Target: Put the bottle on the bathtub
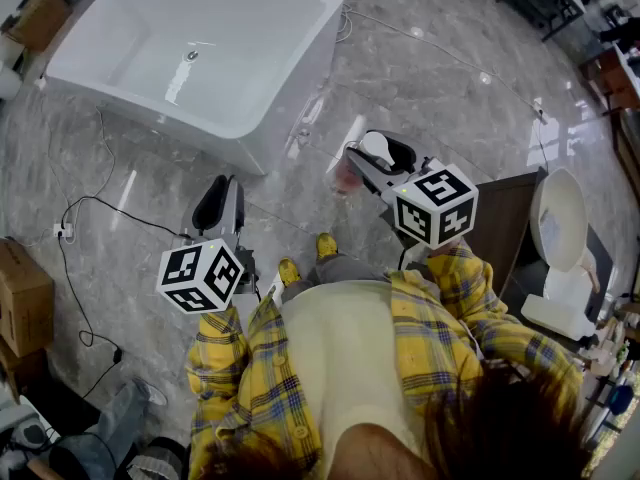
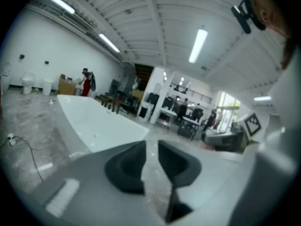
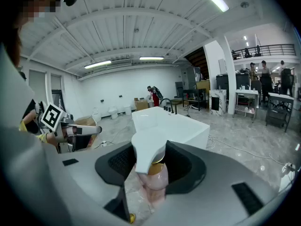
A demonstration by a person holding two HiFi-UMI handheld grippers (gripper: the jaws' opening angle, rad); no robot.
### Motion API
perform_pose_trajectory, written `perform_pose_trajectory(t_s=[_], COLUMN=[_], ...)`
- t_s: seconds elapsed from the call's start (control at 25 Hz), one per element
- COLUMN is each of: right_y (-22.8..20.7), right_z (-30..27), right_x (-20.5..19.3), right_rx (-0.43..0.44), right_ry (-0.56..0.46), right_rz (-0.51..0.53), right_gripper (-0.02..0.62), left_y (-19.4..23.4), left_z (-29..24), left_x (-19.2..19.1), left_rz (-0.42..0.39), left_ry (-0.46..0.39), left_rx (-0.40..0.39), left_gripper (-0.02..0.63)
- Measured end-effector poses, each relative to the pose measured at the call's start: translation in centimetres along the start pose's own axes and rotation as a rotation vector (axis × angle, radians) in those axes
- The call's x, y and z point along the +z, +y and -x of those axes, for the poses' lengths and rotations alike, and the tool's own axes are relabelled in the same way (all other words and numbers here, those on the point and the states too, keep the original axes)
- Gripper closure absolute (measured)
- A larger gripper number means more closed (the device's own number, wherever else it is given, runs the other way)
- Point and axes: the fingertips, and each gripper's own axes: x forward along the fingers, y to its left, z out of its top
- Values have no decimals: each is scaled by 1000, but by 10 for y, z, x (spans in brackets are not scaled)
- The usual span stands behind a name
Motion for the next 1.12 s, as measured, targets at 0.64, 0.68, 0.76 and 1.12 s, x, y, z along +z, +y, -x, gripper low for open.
perform_pose_trajectory(t_s=[0.64, 0.68, 0.76, 1.12], right_y=[-46, -49, -53, -56], right_z=[-28, -30, -32, -47], right_x=[9, 9, 8, 11], right_rx=[89, 94, 101, 126], right_ry=[28, 31, 35, 39], right_rz=[20, 25, 30, 12], right_gripper=[416, 416, 416, 416], left_y=[-27, -29, -33, -26], left_z=[-69, -74, -81, -100], left_x=[12, 13, 13, 17], left_rz=[-39, -40, -37, -55], left_ry=[19, 20, 22, 46], left_rx=[17, 16, 15, 29], left_gripper=[523, 523, 523, 523])
